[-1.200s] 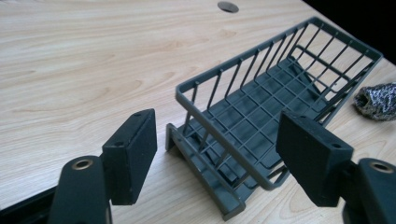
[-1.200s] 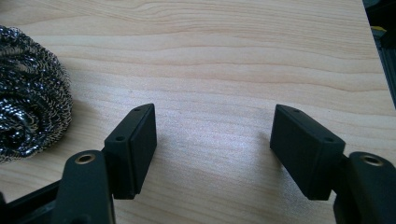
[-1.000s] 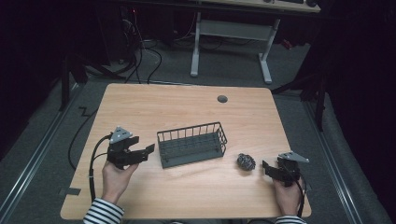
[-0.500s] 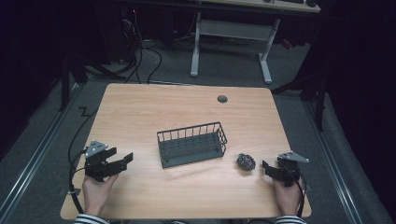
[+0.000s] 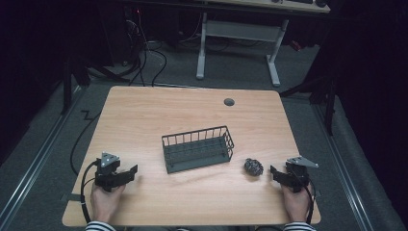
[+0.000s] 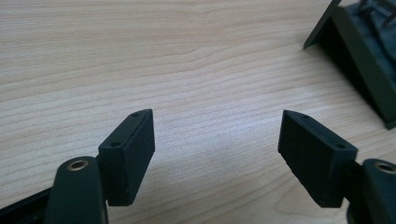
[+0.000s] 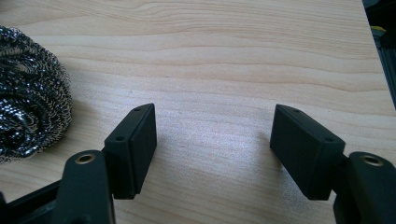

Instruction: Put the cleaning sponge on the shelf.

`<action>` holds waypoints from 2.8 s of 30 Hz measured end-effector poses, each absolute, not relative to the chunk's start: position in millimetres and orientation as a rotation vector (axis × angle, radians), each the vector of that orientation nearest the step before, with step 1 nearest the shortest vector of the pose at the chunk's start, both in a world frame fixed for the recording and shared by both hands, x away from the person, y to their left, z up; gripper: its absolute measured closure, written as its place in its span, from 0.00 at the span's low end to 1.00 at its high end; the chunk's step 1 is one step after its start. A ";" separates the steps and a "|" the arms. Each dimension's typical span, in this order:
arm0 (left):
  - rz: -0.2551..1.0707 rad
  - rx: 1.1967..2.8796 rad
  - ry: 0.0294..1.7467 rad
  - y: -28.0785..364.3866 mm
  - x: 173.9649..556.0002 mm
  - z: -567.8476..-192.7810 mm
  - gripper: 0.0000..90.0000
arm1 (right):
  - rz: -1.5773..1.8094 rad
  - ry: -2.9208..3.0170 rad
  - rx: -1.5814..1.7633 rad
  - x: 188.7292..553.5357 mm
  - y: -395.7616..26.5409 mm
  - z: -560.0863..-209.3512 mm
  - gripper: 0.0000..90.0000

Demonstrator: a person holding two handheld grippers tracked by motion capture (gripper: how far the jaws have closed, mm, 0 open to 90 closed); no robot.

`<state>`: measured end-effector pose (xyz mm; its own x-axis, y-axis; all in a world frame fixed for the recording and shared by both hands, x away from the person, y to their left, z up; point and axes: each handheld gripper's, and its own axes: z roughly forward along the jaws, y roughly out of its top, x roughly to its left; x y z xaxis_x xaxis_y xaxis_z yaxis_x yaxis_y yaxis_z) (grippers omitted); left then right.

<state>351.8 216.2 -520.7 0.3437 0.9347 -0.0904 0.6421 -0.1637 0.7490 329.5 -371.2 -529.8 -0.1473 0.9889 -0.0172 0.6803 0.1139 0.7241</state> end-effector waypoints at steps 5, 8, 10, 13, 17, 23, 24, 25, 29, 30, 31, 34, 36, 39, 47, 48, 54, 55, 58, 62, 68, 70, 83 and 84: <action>0.546 1.897 1.392 212.9 356.5 -527.1 0.31 | 0.793 1.889 1.616 329.5 -371.2 -529.8 0.36; 0.558 1.897 1.402 212.1 358.6 -529.9 0.31 | 0.793 1.889 1.616 329.5 -371.2 -529.7 0.36; 0.572 1.897 1.407 212.0 360.0 -532.1 0.31 | 0.793 1.889 1.616 329.5 -371.2 -529.8 0.36; 0.579 1.897 1.422 211.8 361.7 -536.3 0.31 | 0.793 1.889 1.616 329.6 -371.2 -529.8 0.36; 0.589 1.899 1.423 211.0 361.6 -536.7 0.31 | 0.793 1.889 1.616 329.6 -371.2 -529.8 0.36; 0.615 1.924 1.423 207.8 361.6 -536.9 0.30 | 0.794 1.891 1.616 329.8 -371.2 -529.8 0.35; 0.614 1.923 1.422 207.8 361.6 -536.9 0.30 | 0.794 1.891 1.616 329.8 -371.2 -529.7 0.35; 0.615 1.924 1.422 207.7 361.6 -536.9 0.30 | 0.794 1.891 1.616 329.8 -371.2 -529.7 0.35; 0.616 1.925 1.421 207.6 361.6 -536.9 0.30 | 0.794 1.892 1.616 329.7 -371.2 -529.7 0.35; 0.615 1.925 1.422 207.6 361.6 -537.0 0.30 | 0.796 1.899 1.609 329.6 -371.5 -529.7 0.35; 0.615 1.925 1.421 207.6 361.6 -537.0 0.30 | 0.797 1.904 1.607 329.4 -371.9 -529.5 0.35; 0.616 1.925 1.422 207.6 361.5 -536.9 0.30 | 0.779 1.922 1.623 328.4 -372.2 -527.2 0.34; 0.616 1.924 1.423 207.5 361.5 -536.9 0.30 | 0.796 1.933 1.634 327.7 -372.3 -525.9 0.33; 0.615 1.923 1.423 207.6 361.5 -537.0 0.30 | 0.843 1.933 1.614 324.4 -372.5 -520.7 0.33; 0.615 1.923 1.423 207.6 361.6 -537.0 0.30 | 0.907 1.943 1.562 311.9 -368.5 -505.8 0.34; 0.615 1.923 1.423 207.6 361.6 -537.0 0.30 | 0.909 1.943 1.559 310.2 -368.0 -504.3 0.34; 0.615 1.924 1.423 207.6 361.5 -536.9 0.30 | 0.951 1.942 1.540 301.5 -367.5 -496.1 0.34; 0.615 1.923 1.423 207.6 361.5 -537.0 0.30 | 0.960 1.940 1.542 299.8 -366.1 -494.3 0.34; 0.614 1.923 1.423 207.7 361.6 -537.0 0.30 | 0.963 1.955 1.506 296.7 -361.7 -488.0 0.34; 0.612 1.922 1.423 207.8 361.6 -537.0 0.30 | 0.993 1.964 1.468 292.4 -354.1 -477.8 0.34; 0.612 1.922 1.422 207.9 361.6 -537.0 0.30 | 1.042 2.031 1.387 289.5 -334.9 -464.1 0.33; 0.611 1.922 1.422 207.9 361.6 -537.0 0.30 | 1.046 2.039 1.385 289.4 -331.5 -463.1 0.33; 0.612 1.922 1.423 207.8 361.6 -536.9 0.30 | 0.975 2.176 1.338 323.4 -301.5 -481.0 0.27; 0.612 1.922 1.423 207.8 361.6 -537.0 0.30 | 0.972 2.182 1.344 325.2 -300.9 -483.1 0.27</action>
<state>361.6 207.8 -537.0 0.2986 0.9543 -0.0156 0.6452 -0.1897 0.7401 325.2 -300.9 -483.1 -0.4588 0.8882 0.0236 0.6119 0.2966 0.7332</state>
